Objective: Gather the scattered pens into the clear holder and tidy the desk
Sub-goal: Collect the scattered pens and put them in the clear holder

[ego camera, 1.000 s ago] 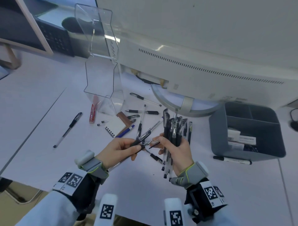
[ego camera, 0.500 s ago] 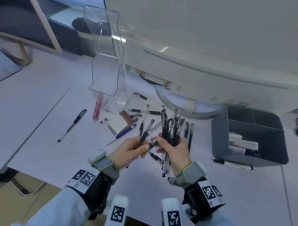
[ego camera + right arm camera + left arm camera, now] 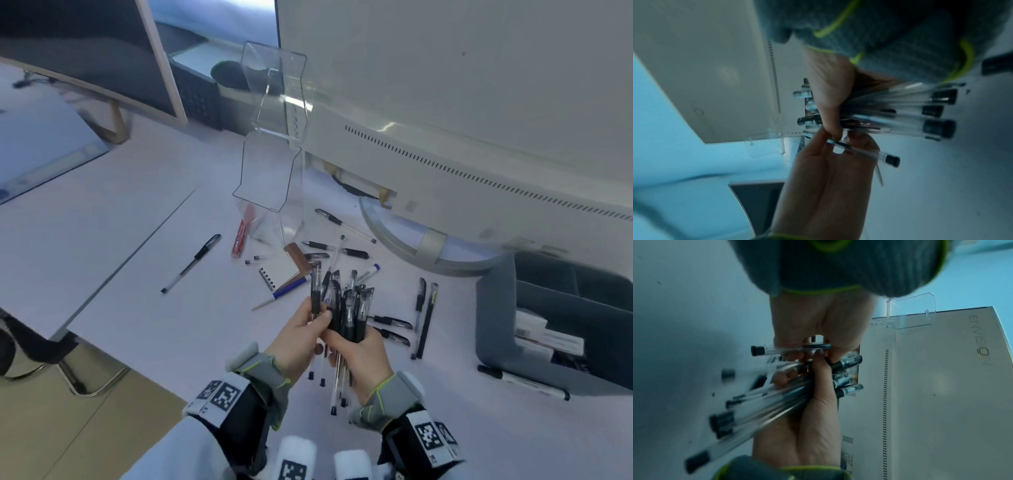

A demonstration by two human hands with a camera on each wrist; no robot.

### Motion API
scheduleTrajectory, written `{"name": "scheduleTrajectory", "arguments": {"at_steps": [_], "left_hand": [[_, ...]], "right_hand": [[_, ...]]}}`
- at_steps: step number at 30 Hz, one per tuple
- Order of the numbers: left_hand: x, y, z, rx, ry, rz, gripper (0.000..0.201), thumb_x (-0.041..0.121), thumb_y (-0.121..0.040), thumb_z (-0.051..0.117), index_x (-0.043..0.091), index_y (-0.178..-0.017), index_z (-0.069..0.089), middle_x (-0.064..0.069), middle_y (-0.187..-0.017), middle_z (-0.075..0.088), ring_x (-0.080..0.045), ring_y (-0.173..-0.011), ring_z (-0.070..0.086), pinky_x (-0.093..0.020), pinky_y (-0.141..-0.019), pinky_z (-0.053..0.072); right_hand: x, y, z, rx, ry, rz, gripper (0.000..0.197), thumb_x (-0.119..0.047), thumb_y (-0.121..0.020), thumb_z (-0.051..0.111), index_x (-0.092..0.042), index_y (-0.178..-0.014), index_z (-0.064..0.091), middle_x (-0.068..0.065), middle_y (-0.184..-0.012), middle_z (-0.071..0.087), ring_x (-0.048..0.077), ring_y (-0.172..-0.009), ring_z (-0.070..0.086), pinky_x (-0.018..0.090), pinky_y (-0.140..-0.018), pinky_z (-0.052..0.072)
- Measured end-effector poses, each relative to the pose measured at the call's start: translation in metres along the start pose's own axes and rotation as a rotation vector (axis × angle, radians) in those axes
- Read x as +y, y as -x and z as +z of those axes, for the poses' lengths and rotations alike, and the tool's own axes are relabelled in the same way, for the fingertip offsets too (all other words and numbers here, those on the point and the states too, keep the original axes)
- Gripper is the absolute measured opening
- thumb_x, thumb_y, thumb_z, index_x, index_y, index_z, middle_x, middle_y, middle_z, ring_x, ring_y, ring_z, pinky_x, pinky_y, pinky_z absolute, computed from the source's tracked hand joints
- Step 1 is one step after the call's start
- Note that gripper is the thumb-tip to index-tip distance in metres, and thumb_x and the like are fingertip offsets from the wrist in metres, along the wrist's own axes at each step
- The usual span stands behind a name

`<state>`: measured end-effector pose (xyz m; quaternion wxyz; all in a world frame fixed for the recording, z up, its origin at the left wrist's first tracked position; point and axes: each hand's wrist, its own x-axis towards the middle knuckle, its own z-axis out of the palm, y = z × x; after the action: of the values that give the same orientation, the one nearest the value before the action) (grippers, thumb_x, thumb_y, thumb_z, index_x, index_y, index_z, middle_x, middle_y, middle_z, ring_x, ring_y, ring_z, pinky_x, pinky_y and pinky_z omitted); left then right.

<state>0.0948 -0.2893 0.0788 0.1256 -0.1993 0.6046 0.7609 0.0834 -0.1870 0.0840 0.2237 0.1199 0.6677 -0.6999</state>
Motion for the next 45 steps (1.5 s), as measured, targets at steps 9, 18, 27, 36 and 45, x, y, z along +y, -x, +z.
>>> {"name": "scheduleTrajectory", "arguments": {"at_steps": [9,18,27,36,45], "left_hand": [[0.006,-0.003,0.013,0.070,0.108,-0.058,0.034,0.020,-0.098,0.029,0.031,-0.090,0.060,-0.002,-0.109,0.065,-0.009,-0.094,0.061,-0.022,-0.082,0.049],[-0.003,-0.025,-0.081,0.712,-1.194,0.055,0.045,0.019,-0.079,0.062,0.008,-0.121,0.051,-0.022,-0.127,0.049,-0.040,-0.112,0.042,-0.046,-0.087,0.038],[-0.015,-0.014,-0.109,0.341,-0.875,-0.015,0.005,0.011,-0.087,0.054,0.012,-0.090,0.058,-0.008,-0.092,0.065,-0.030,-0.084,0.062,-0.026,-0.068,0.051],[0.059,-0.002,-0.025,-0.102,-0.528,0.416,0.022,0.012,-0.080,0.064,0.033,-0.080,0.057,0.003,-0.083,0.064,-0.009,-0.070,0.067,-0.025,-0.073,0.059],[0.086,-0.051,0.027,-0.014,-0.740,0.331,0.043,0.015,-0.077,0.051,0.010,-0.119,0.045,-0.008,-0.104,0.058,-0.030,-0.099,0.062,-0.047,-0.094,0.049]], "right_hand": [[0.006,-0.021,0.007,0.009,0.012,0.074,0.020,0.000,-0.074,0.067,-0.010,-0.091,0.069,0.018,-0.094,0.072,0.033,-0.089,0.067,0.048,-0.085,0.053],[-0.007,-0.021,-0.014,0.092,-0.019,-0.055,0.011,0.004,-0.070,0.072,0.001,-0.079,0.067,0.004,-0.062,0.070,0.021,-0.062,0.065,0.032,-0.068,0.055],[0.003,-0.015,-0.015,0.013,0.006,-0.031,0.010,0.004,-0.070,0.072,-0.004,-0.073,0.066,-0.006,-0.051,0.069,0.008,-0.052,0.065,0.020,-0.058,0.053],[-0.031,-0.009,-0.006,0.008,0.130,-0.329,0.019,-0.001,-0.073,0.071,-0.001,-0.091,0.067,-0.002,-0.073,0.066,-0.003,-0.062,0.060,0.013,-0.059,0.050],[-0.048,-0.072,-0.003,0.277,0.201,-0.403,0.023,-0.013,-0.069,0.069,-0.012,-0.091,0.060,0.002,-0.080,0.059,0.018,-0.069,0.052,0.025,-0.060,0.044]]}}
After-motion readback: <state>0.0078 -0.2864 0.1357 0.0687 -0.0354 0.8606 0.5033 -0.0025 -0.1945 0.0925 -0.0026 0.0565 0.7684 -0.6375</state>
